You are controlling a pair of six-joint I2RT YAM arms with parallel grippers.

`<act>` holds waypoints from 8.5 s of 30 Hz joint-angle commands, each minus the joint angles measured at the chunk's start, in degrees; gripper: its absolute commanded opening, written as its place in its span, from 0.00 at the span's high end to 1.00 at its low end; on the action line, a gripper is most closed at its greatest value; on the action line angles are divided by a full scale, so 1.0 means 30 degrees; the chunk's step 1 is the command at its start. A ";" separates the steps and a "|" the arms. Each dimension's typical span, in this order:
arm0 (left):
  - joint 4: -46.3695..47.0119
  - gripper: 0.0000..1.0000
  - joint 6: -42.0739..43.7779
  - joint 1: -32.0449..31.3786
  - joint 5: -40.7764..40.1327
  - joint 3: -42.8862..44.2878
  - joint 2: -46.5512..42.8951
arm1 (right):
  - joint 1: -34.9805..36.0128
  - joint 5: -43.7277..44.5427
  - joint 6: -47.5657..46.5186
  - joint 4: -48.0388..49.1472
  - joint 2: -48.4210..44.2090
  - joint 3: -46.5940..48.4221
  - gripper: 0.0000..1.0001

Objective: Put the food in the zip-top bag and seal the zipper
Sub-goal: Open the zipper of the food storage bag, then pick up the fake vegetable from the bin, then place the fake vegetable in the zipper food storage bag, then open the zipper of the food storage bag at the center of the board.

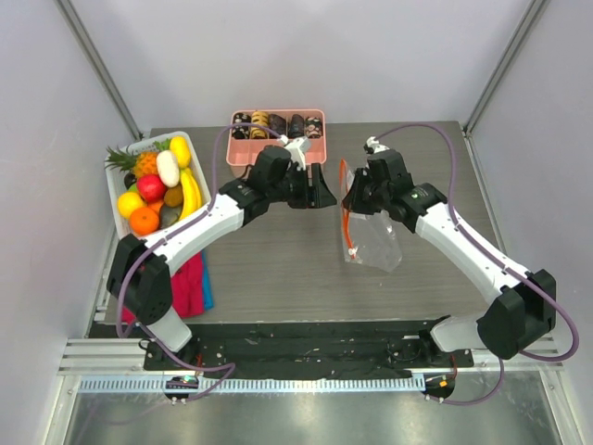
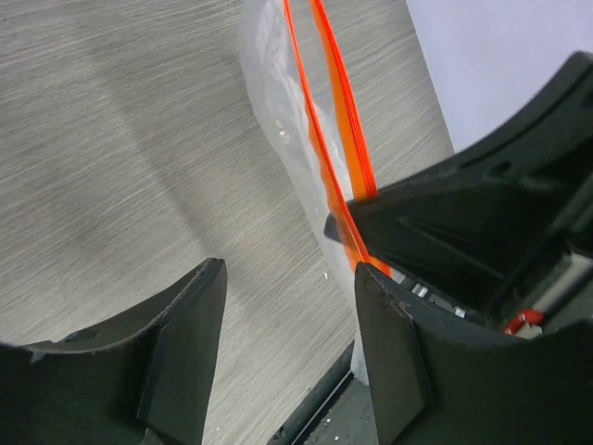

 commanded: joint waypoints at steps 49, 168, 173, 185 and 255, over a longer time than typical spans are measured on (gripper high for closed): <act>-0.6201 1.00 0.5500 0.2316 -0.3338 0.2148 0.1356 | -0.0129 0.0681 -0.4332 -0.4356 -0.4120 0.2794 0.99; 0.8419 1.00 0.6471 -0.0349 -0.2248 -0.0989 -0.3716 | -0.1302 -0.9163 0.9291 0.5896 0.1679 0.0213 0.99; 0.8976 1.00 0.7144 -0.0409 -0.4469 -0.2595 -0.3479 | -0.1506 -0.9572 0.9701 0.5955 0.1708 0.0125 0.99; 0.6401 0.95 0.7528 -0.0437 -0.3102 -0.4095 -0.5820 | -0.2210 -0.9281 1.0082 0.5984 0.1444 -0.0667 0.99; -0.4704 1.00 0.1110 -0.0906 -0.3481 0.0536 -0.3800 | -0.1213 -0.6704 0.1939 0.1243 -0.1689 -0.0023 0.59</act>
